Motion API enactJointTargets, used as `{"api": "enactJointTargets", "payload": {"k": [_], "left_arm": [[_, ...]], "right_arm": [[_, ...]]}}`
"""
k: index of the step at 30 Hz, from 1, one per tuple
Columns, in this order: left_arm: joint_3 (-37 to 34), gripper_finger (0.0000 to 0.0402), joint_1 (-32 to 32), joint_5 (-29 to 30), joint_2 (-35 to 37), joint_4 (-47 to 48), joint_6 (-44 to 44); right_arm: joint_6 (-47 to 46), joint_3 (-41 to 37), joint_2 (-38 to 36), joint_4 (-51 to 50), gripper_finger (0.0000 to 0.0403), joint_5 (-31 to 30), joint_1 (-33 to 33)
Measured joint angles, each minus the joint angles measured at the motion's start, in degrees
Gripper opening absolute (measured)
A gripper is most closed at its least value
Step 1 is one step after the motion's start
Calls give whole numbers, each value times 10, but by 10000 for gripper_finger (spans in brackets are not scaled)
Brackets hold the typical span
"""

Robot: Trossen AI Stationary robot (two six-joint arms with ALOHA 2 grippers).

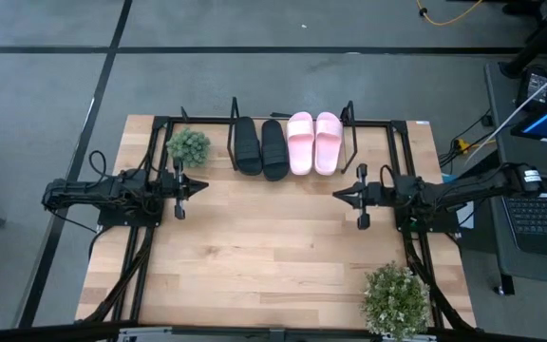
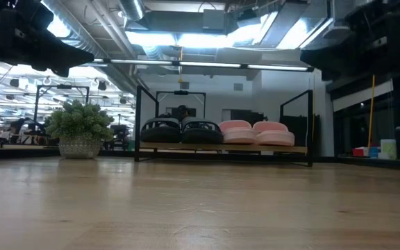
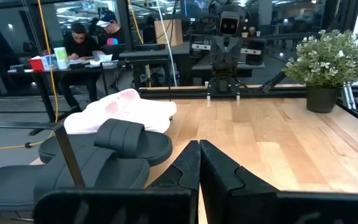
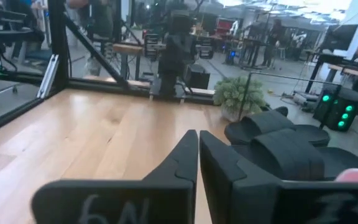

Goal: Pick and place slides into the shelf
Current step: Return to Home Position

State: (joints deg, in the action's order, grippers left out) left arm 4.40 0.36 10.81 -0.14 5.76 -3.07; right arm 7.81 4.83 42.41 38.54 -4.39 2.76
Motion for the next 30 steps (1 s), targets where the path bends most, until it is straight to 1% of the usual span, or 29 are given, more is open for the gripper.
{"api": "enactJointTargets", "payload": {"k": [5, 10, 15, 26, 30], "left_arm": [[0, 0, 0, 0, 0, 0, -4], [0, 0, 0, 0, 0, 0, -5], [0, 0, 0, 0, 0, 0, -5], [0, 0, 0, 0, 0, 0, -5], [0, 0, 0, 0, 0, 0, -5]], "right_arm": [[-1, -45, -5, 73, 20, 0, -7], [-4, -45, -5, 71, 20, 0, -8], [-30, -45, -5, 53, 20, 0, -8], [-30, -45, -5, 52, 20, 0, -8], [-13, -44, -6, 53, 20, -8, -6]]}}
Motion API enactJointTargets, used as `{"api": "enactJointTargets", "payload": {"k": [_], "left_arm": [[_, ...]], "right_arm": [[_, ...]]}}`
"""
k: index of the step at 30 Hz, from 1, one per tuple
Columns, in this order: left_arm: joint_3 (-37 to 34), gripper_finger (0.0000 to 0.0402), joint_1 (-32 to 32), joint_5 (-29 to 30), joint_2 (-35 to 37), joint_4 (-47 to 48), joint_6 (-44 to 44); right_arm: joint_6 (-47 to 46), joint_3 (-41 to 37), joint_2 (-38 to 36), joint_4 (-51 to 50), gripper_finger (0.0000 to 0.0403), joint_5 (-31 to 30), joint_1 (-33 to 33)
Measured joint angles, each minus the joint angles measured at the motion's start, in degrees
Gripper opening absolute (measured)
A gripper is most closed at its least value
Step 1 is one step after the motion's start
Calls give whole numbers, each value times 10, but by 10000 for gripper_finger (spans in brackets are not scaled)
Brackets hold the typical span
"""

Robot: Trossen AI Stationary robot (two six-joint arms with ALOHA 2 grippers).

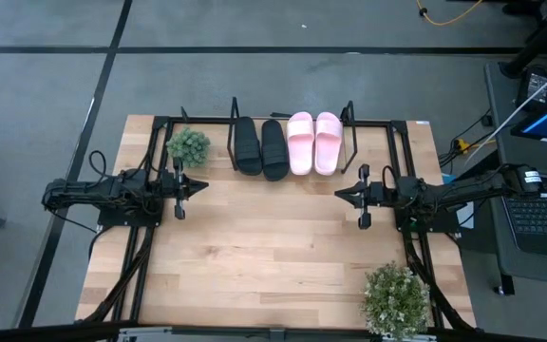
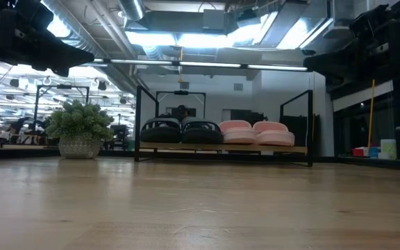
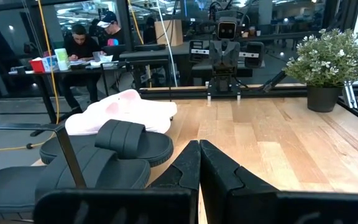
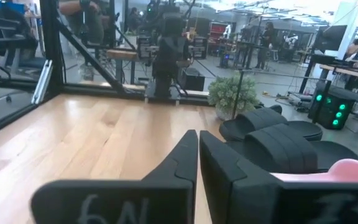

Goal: Pick and place slides into the shelf
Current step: Return to Home Position

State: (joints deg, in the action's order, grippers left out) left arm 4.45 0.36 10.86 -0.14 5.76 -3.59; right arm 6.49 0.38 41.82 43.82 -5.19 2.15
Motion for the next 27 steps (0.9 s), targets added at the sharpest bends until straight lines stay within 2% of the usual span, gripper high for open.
{"api": "enactJointTargets", "payload": {"k": [5, 11, 14, 21, 27], "left_arm": [[0, 0, 0, 0, 0, 0, 0], [0, 0, 0, 0, 0, 0, 0], [0, 0, 0, 0, 0, 0, 0], [0, 0, 0, 0, 0, 0, 0], [0, 0, 0, 0, 0, 0, 0]], "right_arm": [[-13, 0, -23, -13, 20, -3, 1], [-15, 0, -139, -154, 20, 8, 3], [-16, 0, -196, -193, 20, 38, 0], [-58, 0, -279, -226, 20, 96, -6], [-53, 0, -335, -339, 20, 99, -6]]}}
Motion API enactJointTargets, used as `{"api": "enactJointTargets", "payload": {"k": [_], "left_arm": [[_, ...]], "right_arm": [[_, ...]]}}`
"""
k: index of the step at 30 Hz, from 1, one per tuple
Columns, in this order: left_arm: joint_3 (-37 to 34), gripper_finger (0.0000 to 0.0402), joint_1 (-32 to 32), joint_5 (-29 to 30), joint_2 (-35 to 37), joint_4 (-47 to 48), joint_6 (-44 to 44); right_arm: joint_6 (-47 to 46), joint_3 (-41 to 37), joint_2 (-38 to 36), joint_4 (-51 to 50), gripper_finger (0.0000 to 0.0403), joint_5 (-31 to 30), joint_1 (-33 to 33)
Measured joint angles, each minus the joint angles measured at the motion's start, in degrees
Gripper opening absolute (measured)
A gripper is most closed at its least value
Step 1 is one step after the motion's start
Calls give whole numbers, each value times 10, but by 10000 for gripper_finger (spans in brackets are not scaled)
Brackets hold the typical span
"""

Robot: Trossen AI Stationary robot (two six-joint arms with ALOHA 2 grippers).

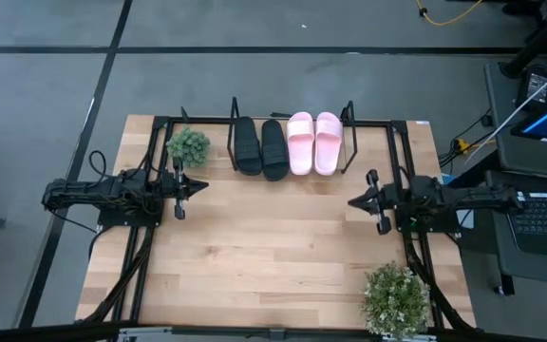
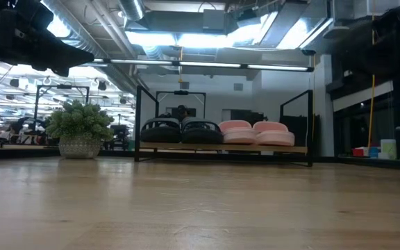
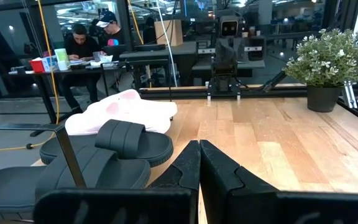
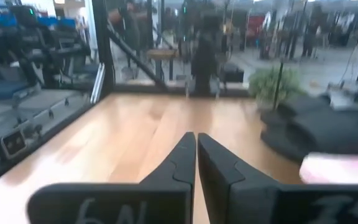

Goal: Pick and place slides into the shelf
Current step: Return to Home Position

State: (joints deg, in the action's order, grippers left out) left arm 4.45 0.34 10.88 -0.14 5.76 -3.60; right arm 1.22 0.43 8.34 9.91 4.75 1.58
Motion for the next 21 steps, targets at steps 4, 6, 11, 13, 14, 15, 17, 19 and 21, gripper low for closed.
{"api": "enactJointTargets", "payload": {"k": [4, 6, 11, 13, 14, 15, 17, 19, 21], "left_arm": [[0, 0, 0, 0, 0, 0, 0], [0, 0, 0, 0, 0, 0, 0], [0, 0, 0, 0, 0, 0, 0], [0, 0, 0, 0, 0, 0, 0], [0, 0, 0, 0, 0, 0, 0], [0, 0, 0, 0, 0, 0, 0], [0, 0, 0, 0, 0, 0, 0], [0, 0, 0, 0, 0, 0, 0], [0, 0, 0, 0, 0, 0, 0]], "right_arm": [[-24, 0, -35, -73, 20, 0, 0], [-33, 0, -54, -83, 20, -1, 2], [-56, 0, -83, -75, 20, -1, 11], [-56, 0, -83, -71, 20, -1, 17], [-53, 0, -83, -70, 20, -1, 19], [-45, 0, -83, -70, 20, -1, 22], [-33, 0, -83, -72, 20, -2, 28], [-25, 0, -83, -72, 20, -1, 31], [-25, 0, -83, -72, 20, -2, 31]]}}
